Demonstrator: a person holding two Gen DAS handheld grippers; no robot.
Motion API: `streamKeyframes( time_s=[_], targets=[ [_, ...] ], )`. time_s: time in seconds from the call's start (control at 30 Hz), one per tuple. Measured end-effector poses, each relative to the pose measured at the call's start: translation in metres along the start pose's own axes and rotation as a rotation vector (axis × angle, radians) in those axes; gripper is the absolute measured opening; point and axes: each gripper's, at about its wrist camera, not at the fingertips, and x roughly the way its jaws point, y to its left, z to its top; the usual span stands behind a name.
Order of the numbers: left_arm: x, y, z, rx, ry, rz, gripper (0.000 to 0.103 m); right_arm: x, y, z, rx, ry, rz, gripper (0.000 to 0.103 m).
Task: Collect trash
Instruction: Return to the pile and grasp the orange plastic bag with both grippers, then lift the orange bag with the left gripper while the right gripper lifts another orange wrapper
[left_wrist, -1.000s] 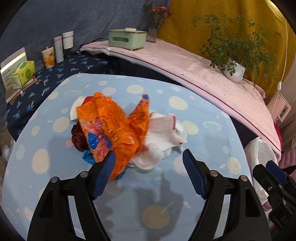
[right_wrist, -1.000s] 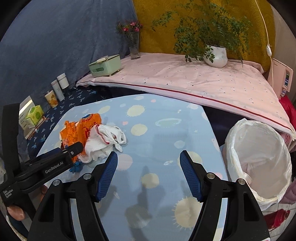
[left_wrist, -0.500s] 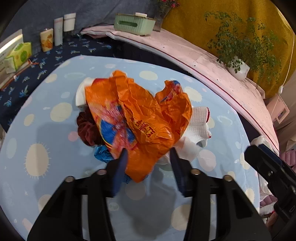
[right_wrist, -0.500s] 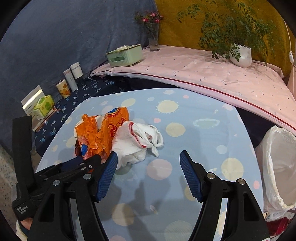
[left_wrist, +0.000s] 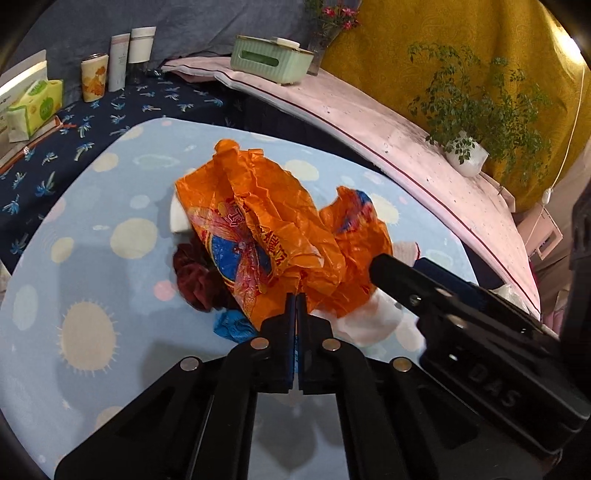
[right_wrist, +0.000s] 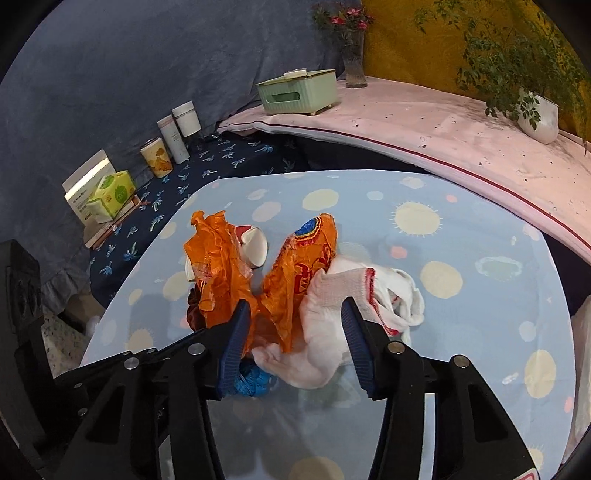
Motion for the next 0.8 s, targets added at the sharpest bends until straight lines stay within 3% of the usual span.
streamKeyframes(
  time_s=[0.07,0.2,0.5,0.8],
  targets=[
    [-0.003,0.004,0.004,-0.003,-0.008,0.008,0.0,0.008,0.004,0.003,-0.005,0.01,0.01,0.037],
    [-0.006,0.008,0.009,-0.006,-0.018,0.021,0.0,0.024,0.01,0.005,-0.024,0.039,0.016,0.013],
    [-0.025,-0.008,0.026,0.023,-0.066,0.014,0.0,-0.016,0.004,0.021,-0.038,-0.066,0.017,0.012],
    [-0.064,-0.077,0.049,0.124,-0.161,-0.059,0.0,-0.101,-0.04,0.045,-0.002,-0.231,-0.037,0.012]
  ],
)
